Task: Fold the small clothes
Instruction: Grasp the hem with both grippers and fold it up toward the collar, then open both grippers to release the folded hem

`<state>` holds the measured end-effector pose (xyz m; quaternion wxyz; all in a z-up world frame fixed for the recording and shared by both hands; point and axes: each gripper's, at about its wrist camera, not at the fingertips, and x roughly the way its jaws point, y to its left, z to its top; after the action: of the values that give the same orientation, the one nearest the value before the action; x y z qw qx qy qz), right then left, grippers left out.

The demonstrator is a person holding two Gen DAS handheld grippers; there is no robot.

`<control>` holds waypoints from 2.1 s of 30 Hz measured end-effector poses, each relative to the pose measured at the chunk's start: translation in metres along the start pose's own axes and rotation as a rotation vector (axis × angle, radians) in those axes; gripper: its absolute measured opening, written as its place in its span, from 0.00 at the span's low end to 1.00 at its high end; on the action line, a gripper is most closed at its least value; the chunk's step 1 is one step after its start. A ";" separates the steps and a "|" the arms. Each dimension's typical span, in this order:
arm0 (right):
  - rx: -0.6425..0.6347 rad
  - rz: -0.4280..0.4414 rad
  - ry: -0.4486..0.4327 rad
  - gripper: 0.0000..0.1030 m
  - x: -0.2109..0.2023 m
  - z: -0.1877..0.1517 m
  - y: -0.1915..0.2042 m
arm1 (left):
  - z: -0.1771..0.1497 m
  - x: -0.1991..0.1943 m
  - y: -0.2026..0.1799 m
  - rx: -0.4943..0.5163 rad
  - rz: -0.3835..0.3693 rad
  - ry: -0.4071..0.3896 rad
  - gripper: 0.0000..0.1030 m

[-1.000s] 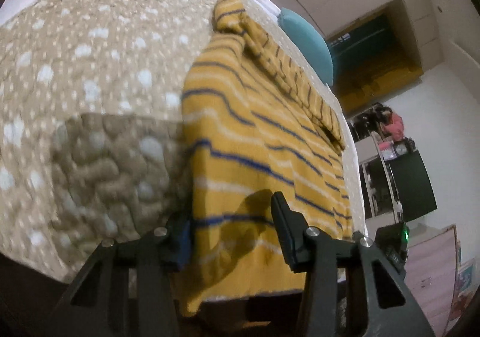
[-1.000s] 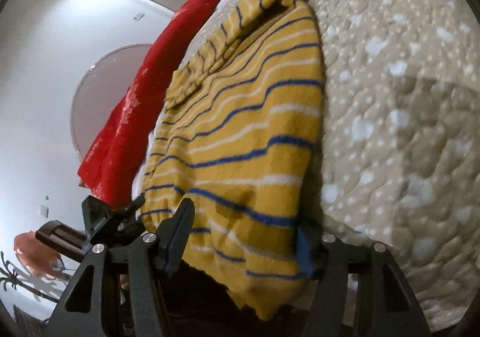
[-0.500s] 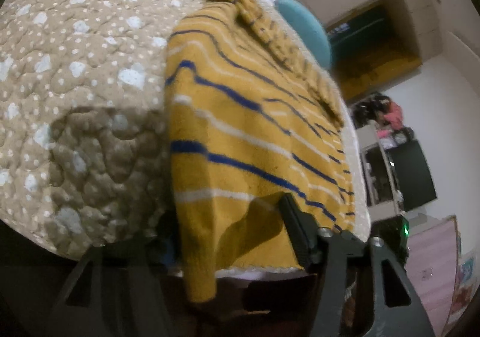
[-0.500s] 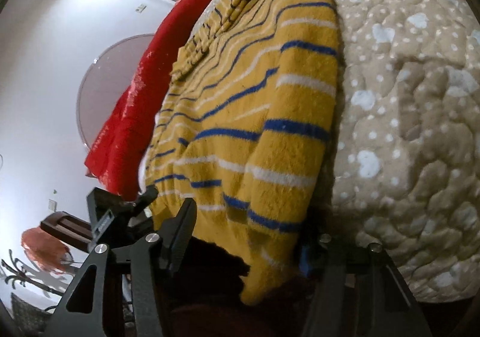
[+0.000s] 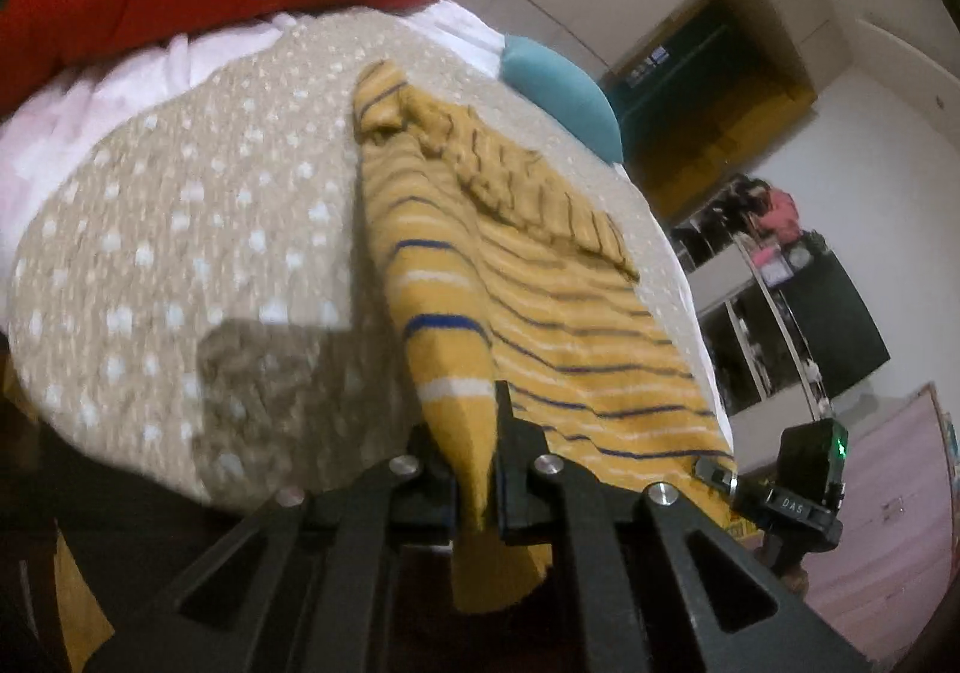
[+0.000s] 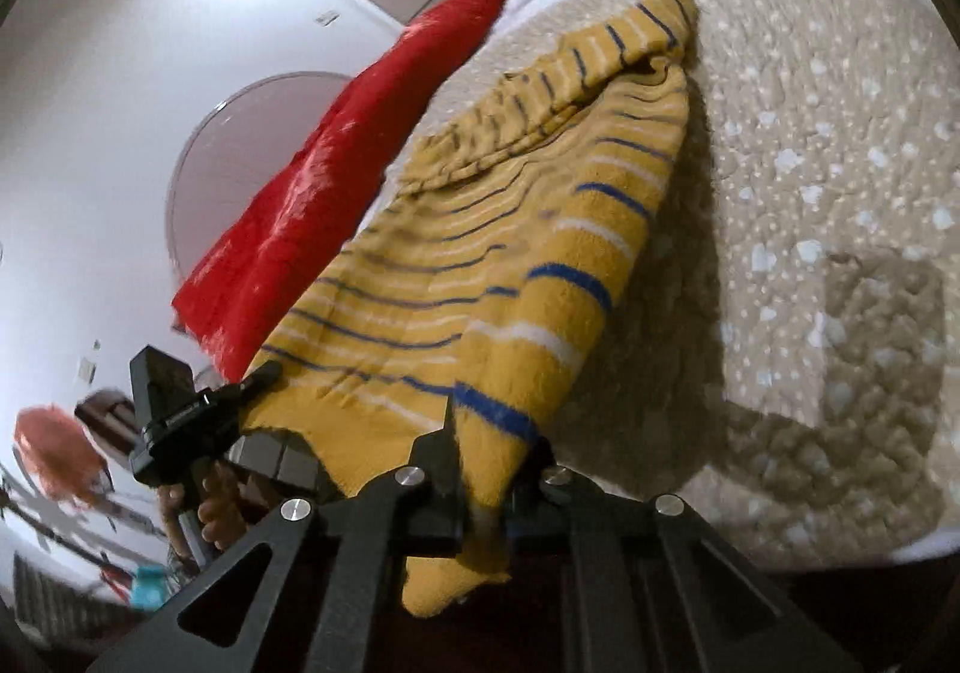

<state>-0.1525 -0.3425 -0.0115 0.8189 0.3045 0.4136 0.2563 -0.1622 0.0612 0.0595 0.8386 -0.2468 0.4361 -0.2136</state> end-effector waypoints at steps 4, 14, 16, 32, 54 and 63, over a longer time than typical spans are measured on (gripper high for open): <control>0.047 0.013 0.068 0.09 0.004 -0.037 -0.014 | -0.030 0.015 0.022 -0.065 0.029 0.071 0.07; 0.072 0.036 0.069 0.09 0.009 -0.009 -0.029 | 0.012 0.016 0.023 -0.041 0.053 0.011 0.07; 0.053 0.047 0.050 0.09 0.009 0.007 -0.022 | 0.034 0.017 0.015 -0.030 0.048 -0.014 0.07; -0.011 -0.022 -0.124 0.09 0.033 0.174 0.004 | 0.187 0.092 -0.020 0.043 0.093 -0.095 0.07; 0.418 -0.060 -0.138 0.64 0.144 0.329 -0.134 | 0.315 0.206 0.060 -0.244 0.055 -0.061 0.62; 0.185 -0.216 -0.108 0.66 0.086 0.295 -0.103 | 0.266 0.172 0.039 -0.036 0.196 -0.018 0.65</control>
<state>0.1554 -0.4399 0.0096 0.8312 0.3454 0.4212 0.1108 0.1568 0.0534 0.0608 0.8548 -0.2196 0.4545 -0.1204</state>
